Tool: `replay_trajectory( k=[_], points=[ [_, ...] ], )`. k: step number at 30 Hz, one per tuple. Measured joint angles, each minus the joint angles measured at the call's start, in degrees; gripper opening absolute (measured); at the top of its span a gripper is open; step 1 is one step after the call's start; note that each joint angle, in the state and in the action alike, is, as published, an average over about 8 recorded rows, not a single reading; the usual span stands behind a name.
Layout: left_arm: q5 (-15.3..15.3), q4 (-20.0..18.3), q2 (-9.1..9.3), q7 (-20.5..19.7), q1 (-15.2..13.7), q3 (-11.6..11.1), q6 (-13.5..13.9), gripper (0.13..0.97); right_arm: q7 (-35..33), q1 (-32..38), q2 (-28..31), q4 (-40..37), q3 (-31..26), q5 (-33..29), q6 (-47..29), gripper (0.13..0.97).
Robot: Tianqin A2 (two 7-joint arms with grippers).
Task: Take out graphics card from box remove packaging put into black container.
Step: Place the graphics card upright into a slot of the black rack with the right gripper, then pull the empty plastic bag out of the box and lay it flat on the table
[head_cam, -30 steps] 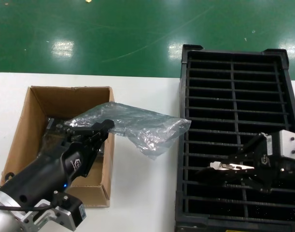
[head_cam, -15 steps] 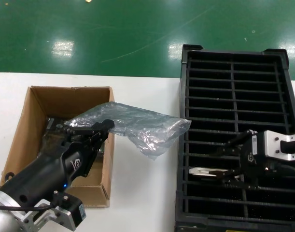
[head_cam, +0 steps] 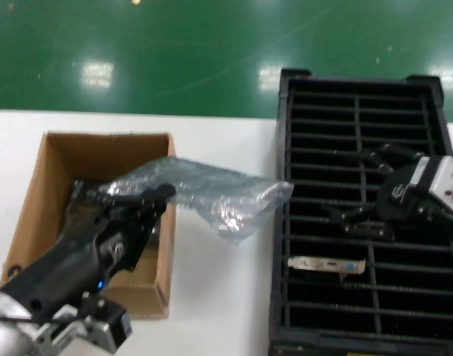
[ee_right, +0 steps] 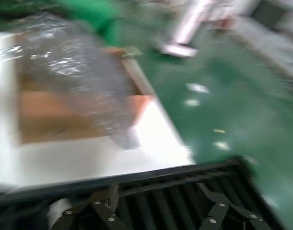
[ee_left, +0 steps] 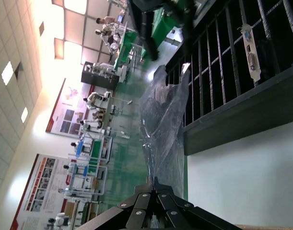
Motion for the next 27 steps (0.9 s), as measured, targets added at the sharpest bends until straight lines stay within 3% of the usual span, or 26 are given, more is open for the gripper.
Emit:
replay_trajectory(
  k=[2, 6, 9, 15, 18, 23, 27],
  points=[
    [0.0, 0.0, 0.0, 0.0, 0.0, 0.0, 0.0, 0.14, 3.2, -3.4, -2.04, 0.96, 3.7, -2.84, 3.93, 0.55],
    [0.0, 0.0, 0.0, 0.0, 0.0, 0.0, 0.0, 0.14, 8.62, -10.43, -8.33, 2.59, 12.25, -9.8, 11.26, 0.55],
    [0.0, 0.0, 0.0, 0.0, 0.0, 0.0, 0.0, 0.14, 10.61, -14.26, -13.17, 3.24, 17.55, -14.33, 15.24, 0.625],
    [1.22, -0.15, -0.21, -2.01, -0.16, 0.54, -0.18, 0.14, 11.23, -16.71, -16.99, 3.56, 21.3, -17.51, 18.11, 0.751],
    [3.49, -0.52, -0.33, -5.87, -0.38, 1.21, -0.15, 0.14, 11.24, -16.76, -17.07, 3.56, 21.37, -17.57, 18.17, 0.801],
    [8.09, -2.0, 1.04, -16.42, -1.13, 0.71, 2.22, 0.14, 11.24, -16.74, -17.05, 3.56, 21.35, -17.56, 18.16, 0.886],
    [6.7, -2.96, 0.87, -25.55, -2.63, 0.79, 3.15, 0.14, 11.24, -16.74, -17.05, 3.56, 21.34, -17.56, 18.15, 0.912]
  ],
)
